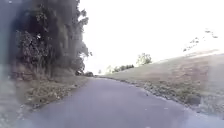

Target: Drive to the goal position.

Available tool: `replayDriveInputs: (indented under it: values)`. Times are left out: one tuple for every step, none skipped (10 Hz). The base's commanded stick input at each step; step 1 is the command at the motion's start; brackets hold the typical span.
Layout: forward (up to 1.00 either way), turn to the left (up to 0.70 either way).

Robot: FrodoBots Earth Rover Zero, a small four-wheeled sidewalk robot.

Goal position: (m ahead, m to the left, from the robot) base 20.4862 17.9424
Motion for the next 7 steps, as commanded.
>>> replayDriveInputs:
  values:
    - [1.00, 0.28]
    - [1.00, 0.40]
    - [1.00, 0.40]
    - [1.00, 0.17]
    - [1.00, 0.00]
    - [1.00, 0.00]
    - [1.00, 0.19]
